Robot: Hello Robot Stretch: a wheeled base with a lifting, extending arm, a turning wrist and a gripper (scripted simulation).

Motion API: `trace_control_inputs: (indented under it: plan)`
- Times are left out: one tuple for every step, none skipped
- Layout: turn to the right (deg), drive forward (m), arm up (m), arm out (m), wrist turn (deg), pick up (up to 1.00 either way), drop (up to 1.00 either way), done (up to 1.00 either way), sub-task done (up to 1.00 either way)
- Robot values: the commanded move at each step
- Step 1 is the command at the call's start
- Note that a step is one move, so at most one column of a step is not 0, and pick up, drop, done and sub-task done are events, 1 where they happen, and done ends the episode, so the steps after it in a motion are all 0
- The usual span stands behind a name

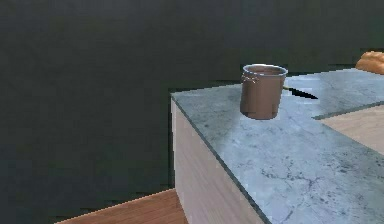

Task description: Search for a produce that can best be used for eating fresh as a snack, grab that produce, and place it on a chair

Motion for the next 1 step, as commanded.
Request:
trace_control_inputs:
  plan:
    - [0.0, 0.0, 0.0, 0.0, 45.0, 0.0, 0.0, 0.0, 0.0]
